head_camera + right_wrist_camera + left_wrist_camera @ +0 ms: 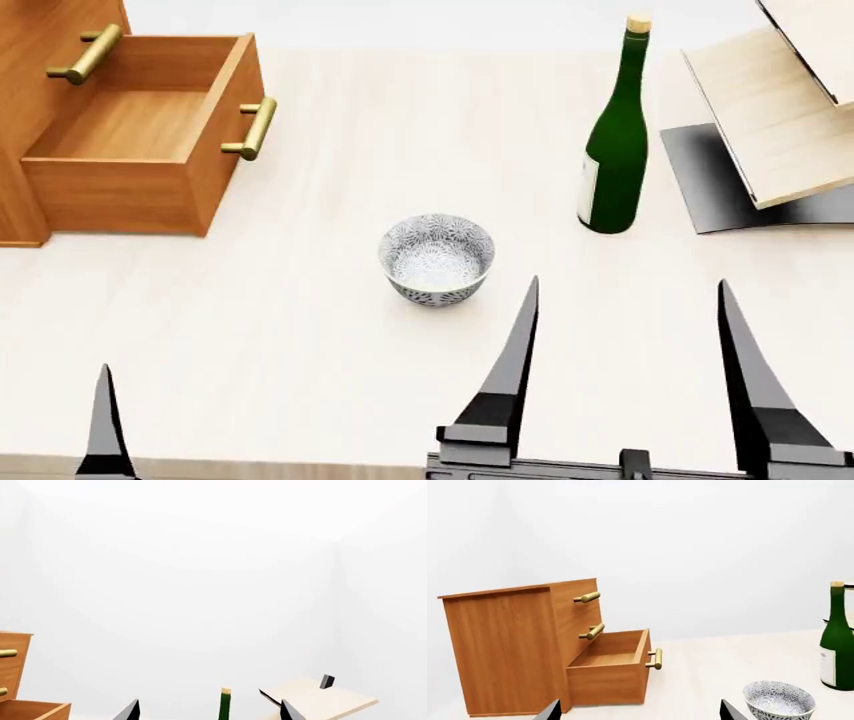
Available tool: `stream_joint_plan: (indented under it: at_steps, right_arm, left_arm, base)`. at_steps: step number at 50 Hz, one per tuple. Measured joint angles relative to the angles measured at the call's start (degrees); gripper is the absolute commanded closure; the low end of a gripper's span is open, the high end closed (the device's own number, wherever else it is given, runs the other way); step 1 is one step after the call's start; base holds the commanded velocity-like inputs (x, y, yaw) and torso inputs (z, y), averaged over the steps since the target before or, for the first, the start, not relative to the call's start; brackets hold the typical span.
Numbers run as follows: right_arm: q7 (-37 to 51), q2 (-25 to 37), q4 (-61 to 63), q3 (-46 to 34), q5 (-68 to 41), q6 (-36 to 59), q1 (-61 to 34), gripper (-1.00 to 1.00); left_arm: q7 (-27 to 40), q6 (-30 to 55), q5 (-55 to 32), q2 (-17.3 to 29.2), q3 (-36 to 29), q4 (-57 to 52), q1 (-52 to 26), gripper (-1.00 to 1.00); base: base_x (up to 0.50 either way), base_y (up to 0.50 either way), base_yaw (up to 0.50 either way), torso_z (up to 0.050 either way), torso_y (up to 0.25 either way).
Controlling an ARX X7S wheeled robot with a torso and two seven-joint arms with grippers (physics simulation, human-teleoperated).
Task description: Put the bowl in the bottom drawer of the cabinet and close it.
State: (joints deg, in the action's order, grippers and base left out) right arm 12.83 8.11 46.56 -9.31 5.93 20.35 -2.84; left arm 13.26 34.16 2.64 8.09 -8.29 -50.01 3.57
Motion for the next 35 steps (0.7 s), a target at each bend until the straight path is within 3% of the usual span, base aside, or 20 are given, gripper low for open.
stream_joint_plan:
  at_steps: [29, 35]
  right_arm:
    - [1.2, 2.1, -0.2, -3.0, 1.0, 2.5, -0.3, -1.00]
    - [1.1, 2.6, -0.2, -3.6, 1.0, 2.7, -0.2, -1.00]
  left_arm:
    - [1.3, -2.4, -3.1, 1.5, -0.1, 4.8, 5.0, -1.00]
    - [1.7, -3.3, -3.4, 1.8, 0.2, 5.8, 5.4, -1.00]
  base:
    - [0.00, 0.00, 0.00, 0.000, 0.000]
    - [0.37, 0.02, 0.00, 0.000, 0.000]
